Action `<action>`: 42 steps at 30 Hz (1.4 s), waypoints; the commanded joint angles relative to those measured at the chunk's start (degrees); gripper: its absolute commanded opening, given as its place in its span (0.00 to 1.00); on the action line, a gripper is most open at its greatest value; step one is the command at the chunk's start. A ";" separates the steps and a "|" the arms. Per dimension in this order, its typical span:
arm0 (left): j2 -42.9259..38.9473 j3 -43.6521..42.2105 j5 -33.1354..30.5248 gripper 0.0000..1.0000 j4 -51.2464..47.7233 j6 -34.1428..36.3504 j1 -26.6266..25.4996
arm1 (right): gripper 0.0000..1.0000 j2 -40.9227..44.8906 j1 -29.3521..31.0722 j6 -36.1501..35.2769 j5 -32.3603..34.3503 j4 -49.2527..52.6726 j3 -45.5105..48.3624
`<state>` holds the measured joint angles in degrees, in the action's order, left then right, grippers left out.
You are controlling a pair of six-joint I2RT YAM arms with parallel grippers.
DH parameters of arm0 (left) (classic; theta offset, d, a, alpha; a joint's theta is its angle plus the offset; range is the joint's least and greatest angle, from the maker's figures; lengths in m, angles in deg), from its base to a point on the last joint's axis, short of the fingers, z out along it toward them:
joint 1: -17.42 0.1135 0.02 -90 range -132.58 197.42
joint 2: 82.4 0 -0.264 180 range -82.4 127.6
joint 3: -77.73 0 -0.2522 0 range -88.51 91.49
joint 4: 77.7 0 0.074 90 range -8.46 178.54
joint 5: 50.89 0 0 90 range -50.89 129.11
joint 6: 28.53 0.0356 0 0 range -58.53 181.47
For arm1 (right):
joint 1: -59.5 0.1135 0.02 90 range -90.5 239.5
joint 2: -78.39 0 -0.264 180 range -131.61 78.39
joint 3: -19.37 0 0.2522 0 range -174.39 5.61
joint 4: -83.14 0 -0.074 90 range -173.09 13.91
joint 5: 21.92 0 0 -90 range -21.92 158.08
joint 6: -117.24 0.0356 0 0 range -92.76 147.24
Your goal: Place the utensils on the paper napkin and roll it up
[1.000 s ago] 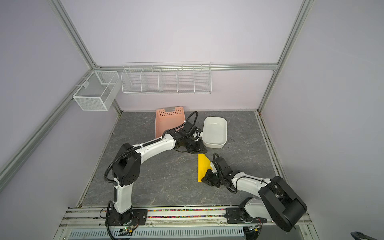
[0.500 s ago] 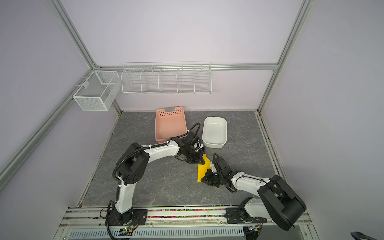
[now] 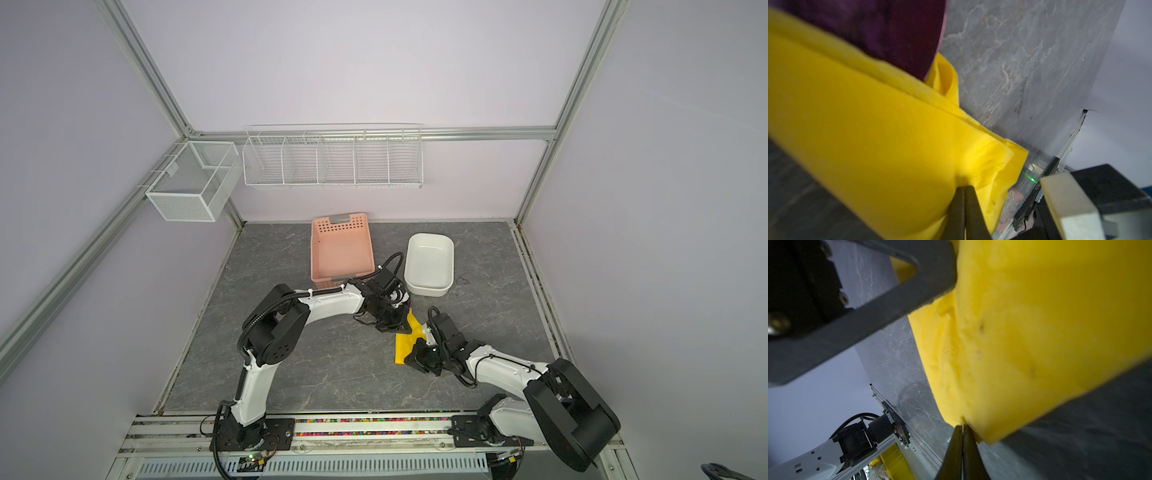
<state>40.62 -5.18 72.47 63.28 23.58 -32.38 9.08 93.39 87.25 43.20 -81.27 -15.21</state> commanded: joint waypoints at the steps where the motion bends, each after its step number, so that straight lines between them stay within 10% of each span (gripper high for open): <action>1: 2.31 -1.26 -1.04 0.01 -0.24 0.08 0.08 | 0.08 3.81 -2.88 -2.51 -1.20 7.71 -2.85; 42: -9.25 -9.96 -0.56 0.00 -0.73 -0.53 -3.99 | 0.06 -15.78 -12.54 -14.10 -5.06 7.40 -5.79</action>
<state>30.22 -13.26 71.77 63.00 23.31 -35.87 -4.52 80.88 73.87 35.00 -76.59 -22.55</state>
